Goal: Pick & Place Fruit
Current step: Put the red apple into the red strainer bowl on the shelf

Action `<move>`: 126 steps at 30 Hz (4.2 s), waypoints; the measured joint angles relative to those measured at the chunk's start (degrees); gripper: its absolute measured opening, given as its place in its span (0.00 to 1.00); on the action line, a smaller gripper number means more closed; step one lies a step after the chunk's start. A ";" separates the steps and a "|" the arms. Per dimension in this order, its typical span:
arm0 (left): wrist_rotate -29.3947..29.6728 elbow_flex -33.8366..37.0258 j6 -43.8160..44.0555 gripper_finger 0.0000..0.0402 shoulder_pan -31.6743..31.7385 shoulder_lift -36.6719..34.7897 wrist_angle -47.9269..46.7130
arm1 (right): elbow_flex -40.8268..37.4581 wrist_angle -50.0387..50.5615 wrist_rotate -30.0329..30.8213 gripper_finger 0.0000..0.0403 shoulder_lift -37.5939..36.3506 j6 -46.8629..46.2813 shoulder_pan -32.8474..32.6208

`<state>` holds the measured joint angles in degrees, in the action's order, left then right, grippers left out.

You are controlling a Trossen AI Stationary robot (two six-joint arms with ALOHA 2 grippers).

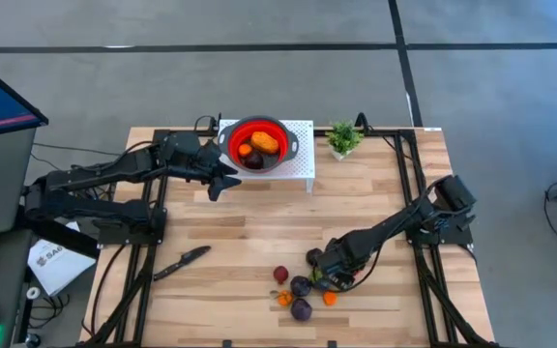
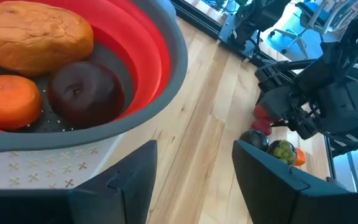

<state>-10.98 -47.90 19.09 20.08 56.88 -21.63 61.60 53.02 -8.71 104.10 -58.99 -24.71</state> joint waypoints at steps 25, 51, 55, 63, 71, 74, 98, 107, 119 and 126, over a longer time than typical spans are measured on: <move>0.22 0.00 -16.72 0.58 -10.72 0.52 14.97 | -0.01 -44.98 -27.11 0.66 -12.82 24.69 30.50; 3.57 -0.07 10.80 0.94 -9.64 16.74 33.17 | 8.59 -51.24 7.69 0.66 -11.85 57.33 27.41; 3.44 -0.09 9.60 0.89 -9.66 17.92 35.16 | 8.59 -50.92 7.81 0.66 -11.83 57.55 27.36; 3.56 -0.09 9.52 0.73 -9.64 18.27 35.50 | 8.59 -50.21 7.87 0.66 -11.85 57.47 27.55; 3.69 -0.07 8.56 0.73 -9.60 18.37 35.50 | 8.63 -49.43 7.54 0.68 -11.85 56.81 28.17; 3.50 -0.04 7.86 0.73 -9.64 18.48 35.60 | 8.82 -47.66 7.25 0.74 -12.21 56.23 28.17; -0.59 0.13 8.25 0.72 -9.51 18.16 34.26 | 14.71 -31.42 12.51 0.84 -12.52 56.01 27.07; 0.24 0.13 8.28 0.65 -9.55 18.18 34.21 | 14.82 -30.93 12.50 0.80 -12.13 52.12 27.12; 2.96 0.02 1.07 0.64 -9.64 14.08 33.94 | 14.84 -26.45 13.63 0.80 -11.92 45.70 26.27; 9.08 -3.85 -1.23 0.64 -8.03 8.22 30.66 | 12.79 -20.46 17.27 0.80 -11.88 38.08 25.37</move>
<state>-1.90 -51.75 17.86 12.05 65.11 9.03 74.40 32.56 8.56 92.22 -20.91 0.66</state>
